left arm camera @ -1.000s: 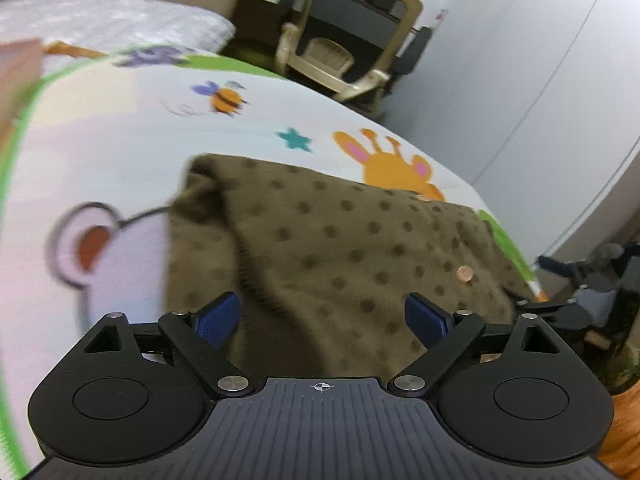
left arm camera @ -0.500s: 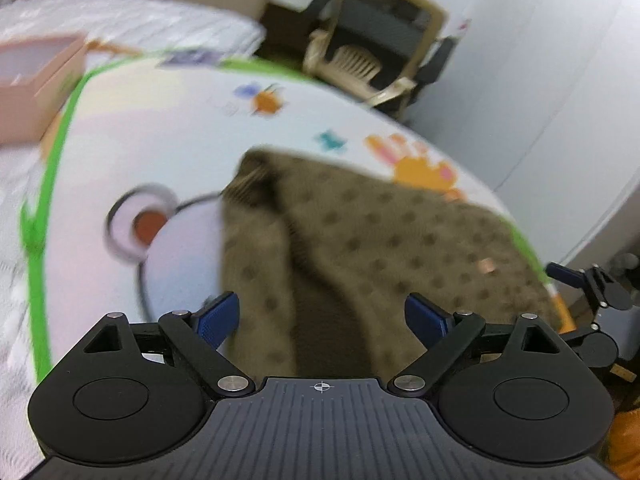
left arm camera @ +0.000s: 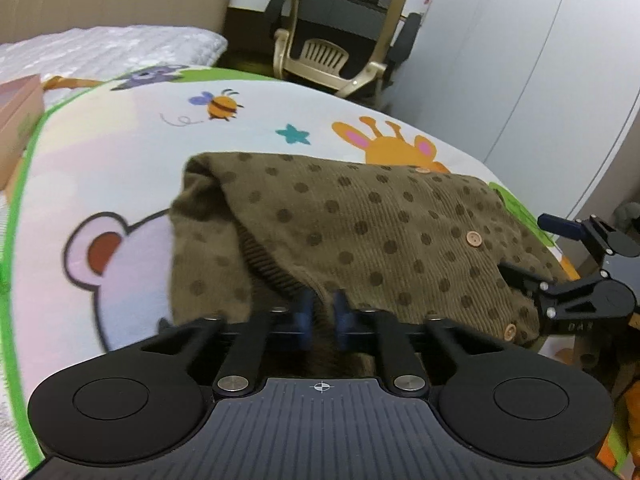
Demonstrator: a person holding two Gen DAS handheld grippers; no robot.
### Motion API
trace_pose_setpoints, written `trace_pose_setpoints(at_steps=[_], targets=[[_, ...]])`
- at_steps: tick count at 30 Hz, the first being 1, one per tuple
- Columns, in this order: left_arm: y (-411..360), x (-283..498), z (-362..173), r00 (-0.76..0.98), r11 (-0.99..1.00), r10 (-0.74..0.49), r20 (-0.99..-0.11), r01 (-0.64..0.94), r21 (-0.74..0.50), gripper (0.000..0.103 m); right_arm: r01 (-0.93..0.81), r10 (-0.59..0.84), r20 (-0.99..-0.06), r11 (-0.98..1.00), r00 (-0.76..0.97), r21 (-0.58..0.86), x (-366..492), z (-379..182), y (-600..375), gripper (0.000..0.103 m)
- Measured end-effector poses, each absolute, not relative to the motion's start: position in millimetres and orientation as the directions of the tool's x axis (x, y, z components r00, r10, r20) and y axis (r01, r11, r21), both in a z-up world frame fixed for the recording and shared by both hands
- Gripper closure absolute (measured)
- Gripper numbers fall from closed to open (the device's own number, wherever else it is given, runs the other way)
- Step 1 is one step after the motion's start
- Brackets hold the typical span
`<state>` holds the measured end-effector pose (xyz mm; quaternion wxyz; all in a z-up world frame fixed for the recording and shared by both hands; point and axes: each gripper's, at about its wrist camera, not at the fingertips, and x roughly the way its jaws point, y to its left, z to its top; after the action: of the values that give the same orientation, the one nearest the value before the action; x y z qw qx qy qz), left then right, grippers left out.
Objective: Fold clothes
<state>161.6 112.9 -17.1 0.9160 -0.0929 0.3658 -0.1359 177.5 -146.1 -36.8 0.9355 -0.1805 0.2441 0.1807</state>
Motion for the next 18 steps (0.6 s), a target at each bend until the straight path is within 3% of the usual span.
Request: trace_pose_setpoints(at_steps=[6, 11, 14, 16, 18], targets=[[123.6, 143.4, -25.7, 0.681, 0.965, -0.260, -0.685, 0.160, -0.208, 0.096, -0.448, 0.242, -0.559, 0.853, 0.793, -0.267, 183.1, -45.8, -137.8, 0.000], [131.3, 137.6, -23.2, 0.678, 0.959, -0.276, -0.682, 0.148, -0.241, 0.095, -0.493, 0.282, -0.568, 0.831, 0.773, -0.258, 176.8, -46.2, -129.2, 0.000], [136.9, 136.7, -21.8, 0.672, 0.944, -0.310, -0.673, 0.134, -0.301, 0.073, -0.536, 0.337, -0.559, 0.810, 0.757, -0.238, 165.7, -41.7, -122.9, 0.000], [142.1, 137.4, -20.1, 0.672, 0.928, -0.335, -0.660, 0.112, -0.356, 0.043, -0.564, 0.373, -0.553, 0.795, 0.745, -0.224, 158.3, -38.7, -118.6, 0.000], [144.1, 137.3, -19.1, 0.691, 0.939, -0.289, -0.663, 0.070, -0.337, 0.033, -0.592, 0.409, -0.545, 0.778, 0.732, -0.211, 150.9, -35.7, -114.4, 0.000]])
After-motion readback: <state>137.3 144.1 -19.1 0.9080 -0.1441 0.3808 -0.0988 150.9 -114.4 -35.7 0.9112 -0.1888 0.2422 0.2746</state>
